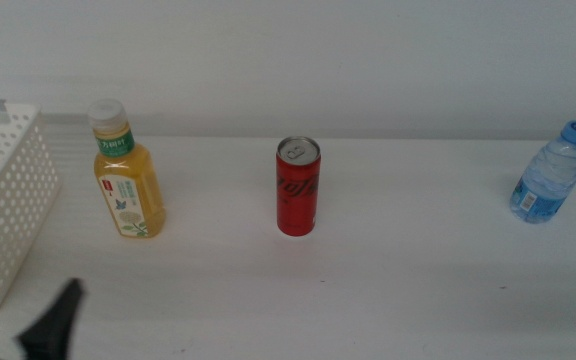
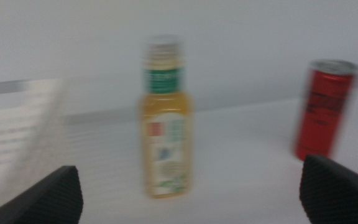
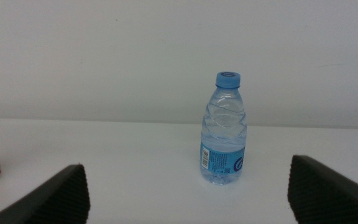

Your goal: Use arms to grab the bottles and put them into the dustbin to the left of the table.

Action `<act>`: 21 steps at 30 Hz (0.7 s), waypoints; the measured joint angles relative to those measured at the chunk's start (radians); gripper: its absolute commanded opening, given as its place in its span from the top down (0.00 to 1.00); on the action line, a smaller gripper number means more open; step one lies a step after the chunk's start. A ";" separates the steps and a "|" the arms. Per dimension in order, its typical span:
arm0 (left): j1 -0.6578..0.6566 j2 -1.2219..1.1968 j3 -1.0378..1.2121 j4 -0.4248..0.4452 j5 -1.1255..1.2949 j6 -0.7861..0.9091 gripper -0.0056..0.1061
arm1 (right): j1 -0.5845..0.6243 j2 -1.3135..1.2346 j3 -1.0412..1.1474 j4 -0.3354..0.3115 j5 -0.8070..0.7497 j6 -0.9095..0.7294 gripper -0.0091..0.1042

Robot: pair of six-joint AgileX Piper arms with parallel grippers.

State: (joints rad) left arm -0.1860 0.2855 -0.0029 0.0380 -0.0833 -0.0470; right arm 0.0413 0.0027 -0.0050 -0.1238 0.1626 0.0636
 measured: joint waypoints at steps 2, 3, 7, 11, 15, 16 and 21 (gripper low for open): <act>-0.071 0.117 0.000 0.005 -0.094 0.000 0.11 | 0.000 0.000 0.000 0.000 0.000 0.000 0.17; -0.110 0.182 0.000 0.005 -0.144 0.000 0.11 | 0.000 0.000 0.000 0.000 0.000 0.000 0.17; -0.247 0.422 0.000 -0.012 -0.342 0.000 0.11 | 0.000 0.000 0.000 0.000 0.000 0.000 0.17; -0.337 0.637 0.000 -0.038 -0.543 0.000 0.11 | 0.000 0.000 0.000 0.000 0.000 0.000 0.17; -0.388 0.841 0.000 -0.051 -0.749 0.000 0.11 | 0.000 0.000 0.000 0.000 0.000 0.000 0.17; -0.393 0.890 0.000 -0.052 -0.802 0.000 0.11 | 0.000 0.000 0.000 0.000 0.000 0.000 0.17; -0.393 1.083 -0.002 -0.058 -1.017 0.000 0.11 | 0.000 0.000 0.000 0.000 0.000 0.000 0.17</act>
State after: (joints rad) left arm -0.5791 1.3681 -0.0046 -0.0202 -1.1007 -0.0470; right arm 0.0413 0.0027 -0.0050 -0.1238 0.1626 0.0636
